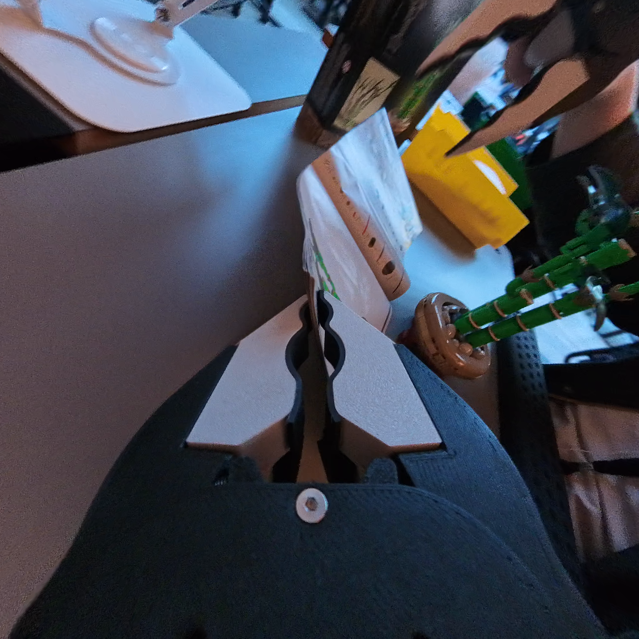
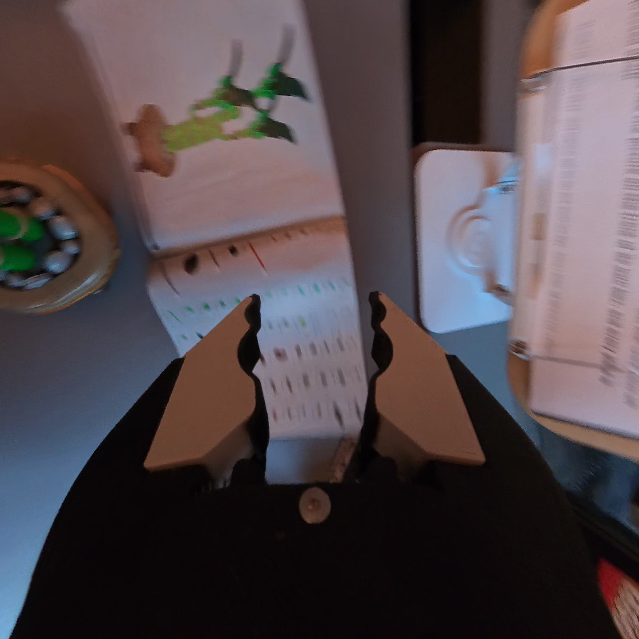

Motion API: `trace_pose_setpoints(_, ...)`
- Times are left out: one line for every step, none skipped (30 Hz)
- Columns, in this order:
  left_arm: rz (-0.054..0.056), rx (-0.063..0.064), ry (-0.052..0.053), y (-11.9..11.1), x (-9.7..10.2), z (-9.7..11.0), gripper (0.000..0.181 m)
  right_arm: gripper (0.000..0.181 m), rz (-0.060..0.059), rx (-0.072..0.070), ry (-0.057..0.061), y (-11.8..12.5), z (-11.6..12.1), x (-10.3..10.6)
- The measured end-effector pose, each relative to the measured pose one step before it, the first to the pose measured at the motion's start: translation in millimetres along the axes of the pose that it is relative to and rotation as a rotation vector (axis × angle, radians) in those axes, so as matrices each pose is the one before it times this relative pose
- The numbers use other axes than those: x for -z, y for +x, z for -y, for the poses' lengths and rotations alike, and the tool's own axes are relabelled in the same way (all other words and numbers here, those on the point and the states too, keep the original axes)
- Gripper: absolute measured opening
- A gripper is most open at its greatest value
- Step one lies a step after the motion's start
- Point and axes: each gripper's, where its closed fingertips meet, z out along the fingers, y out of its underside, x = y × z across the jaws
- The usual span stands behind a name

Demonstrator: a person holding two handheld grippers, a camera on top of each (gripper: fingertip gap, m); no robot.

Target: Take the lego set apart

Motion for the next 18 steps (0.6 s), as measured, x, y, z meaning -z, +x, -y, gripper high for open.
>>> trace_pose_setpoints(0.0462,0.0033,-0.0160,-0.64,5.16,-4.85,0.000,0.066,-0.0439,-0.0132,0.0152,7.00,-1.14,4.53)
trace_pose_setpoints(0.0452,0.0028,-0.0128,-0.70,4.98,-4.96,0.000,0.069,-0.0491,-0.0219,0.0223,8.16,-0.63,4.86)
trace_pose_setpoints(0.0417,0.0026,-0.0072,-0.39,5.11,-4.62,0.000,0.069,-0.0504,-0.0361,0.0245,8.48,-1.51,5.67)
trace_pose_setpoints(0.0390,0.0044,0.0007,-0.11,5.32,-3.81,0.000,0.071,-0.0359,-0.0522,0.0216,5.58,-3.69,6.80)
trace_pose_setpoints(0.0322,0.0072,0.0086,0.87,5.32,-3.02,0.000,0.071,-0.0225,-0.0625,0.0287,2.46,-5.09,7.62)
trace_pose_setpoints(0.0279,0.0083,0.0117,1.56,5.42,-2.54,0.000,0.072,-0.0139,-0.0698,0.0369,-0.23,-6.62,8.18)
trace_pose_setpoints(0.0250,0.0059,0.0133,1.91,5.65,-2.30,0.000,0.074,0.0051,-0.0682,0.0447,-4.87,-7.86,7.81)
trace_pose_setpoints(0.0248,0.0062,0.0162,1.77,6.06,-2.00,0.000,0.078,0.0143,-0.0615,0.0397,-7.72,-10.24,7.16)
trace_pose_setpoints(0.0264,0.0055,0.0232,1.21,6.43,-1.04,0.000,0.084,0.0111,-0.0500,0.0252,-8.60,-13.14,6.61)
trace_pose_setpoints(0.0208,-0.0022,0.0218,1.69,6.08,-0.51,0.000,0.090,0.0204,-0.0434,0.0203,-11.55,-13.87,5.73)
trace_pose_setpoints(0.0146,-0.0107,0.0164,2.08,5.79,-0.57,0.000,0.097,0.0465,-0.0423,0.0301,-17.70,-11.17,4.20)
trace_pose_setpoints(0.0087,-0.0172,0.0113,2.30,5.05,-0.23,0.000,0.105,0.0684,-0.0389,0.0391,-23.21,-8.42,2.18)
trace_pose_setpoints(0.0061,-0.0150,0.0082,1.69,4.04,0.01,0.000,0.112,0.0668,-0.0263,0.0389,-24.40,-7.17,-0.19)
trace_pose_setpoints(-0.0026,-0.0131,0.0077,1.85,2.89,0.50,0.000,0.115,0.0603,-0.0108,0.0342,-24.14,-7.12,-2.85)
trace_pose_setpoints(-0.0037,-0.0106,0.0072,1.07,1.52,0.54,0.000,0.120,0.0465,0.0039,0.0180,-21.84,-8.35,-5.90)
trace_pose_setpoints(0.0000,-0.0053,0.0062,-0.44,0.62,-0.17,0.000,0.121,0.0182,0.0118,-0.0008,-16.28,-8.88,-7.90)
trace_pose_setpoints(-0.0029,-0.0060,0.0044,-0.23,-0.14,-1.09,0.000,0.122,-0.0076,0.0208,-0.0066,-10.68,-7.55,-9.52)
trace_pose_setpoints(-0.0060,-0.0088,0.0063,0.19,-0.16,-1.29,0.000,0.122,-0.0117,0.0349,-0.0079,-8.94,-5.43,-10.23)
